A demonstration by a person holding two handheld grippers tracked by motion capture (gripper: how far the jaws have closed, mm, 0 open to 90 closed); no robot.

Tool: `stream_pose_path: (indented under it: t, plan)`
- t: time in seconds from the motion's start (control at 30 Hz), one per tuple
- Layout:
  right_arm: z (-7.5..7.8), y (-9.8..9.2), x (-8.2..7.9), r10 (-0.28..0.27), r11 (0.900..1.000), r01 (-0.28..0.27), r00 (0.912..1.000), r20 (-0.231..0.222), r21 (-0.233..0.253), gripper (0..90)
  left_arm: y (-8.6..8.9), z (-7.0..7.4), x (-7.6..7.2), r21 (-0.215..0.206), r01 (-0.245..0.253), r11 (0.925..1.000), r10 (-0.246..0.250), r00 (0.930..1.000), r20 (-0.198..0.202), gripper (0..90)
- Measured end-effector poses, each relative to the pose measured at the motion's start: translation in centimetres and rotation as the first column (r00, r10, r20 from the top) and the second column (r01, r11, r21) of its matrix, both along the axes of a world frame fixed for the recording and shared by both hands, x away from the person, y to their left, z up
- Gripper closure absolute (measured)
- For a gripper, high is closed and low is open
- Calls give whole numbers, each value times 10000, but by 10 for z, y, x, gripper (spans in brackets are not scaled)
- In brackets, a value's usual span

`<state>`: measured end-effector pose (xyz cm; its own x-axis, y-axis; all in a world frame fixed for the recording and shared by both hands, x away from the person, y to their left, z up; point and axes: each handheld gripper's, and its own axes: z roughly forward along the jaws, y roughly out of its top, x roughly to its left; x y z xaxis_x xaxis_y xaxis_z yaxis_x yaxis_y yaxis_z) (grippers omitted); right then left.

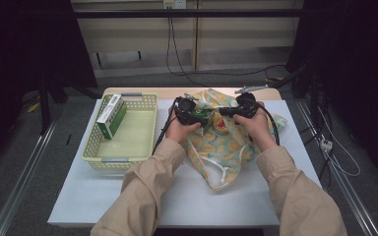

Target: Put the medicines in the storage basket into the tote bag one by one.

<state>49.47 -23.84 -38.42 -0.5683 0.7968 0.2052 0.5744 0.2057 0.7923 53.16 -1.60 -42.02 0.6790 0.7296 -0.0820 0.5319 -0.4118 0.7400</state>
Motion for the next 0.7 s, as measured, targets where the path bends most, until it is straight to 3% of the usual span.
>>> stream_pose_path:
  t: [0.27,0.33,0.47,0.53,0.7]
  plan:
    - [-1,4,1,-2,10000,1,10000,-74,-80,896,-5,-6,8,6,-216,9998,215,9993,314,136]
    - [-1,5,1,16,9999,-17,10000,-67,-150,896,-4,-5,6,223,-66,9997,58,9994,332,129]
    - [-1,6,1,0,9998,-1,10000,-37,-193,896,0,5,-3,132,298,9995,-298,9996,-31,93]
    - [-1,7,0,-46,9999,46,10000,-15,-155,896,2,12,-9,171,521,9985,-519,9986,-112,78]
    - [-1,11,-3,-30,9996,29,10000,-8,-283,895,20,24,-28,-197,670,9976,-673,9976,-139,99]
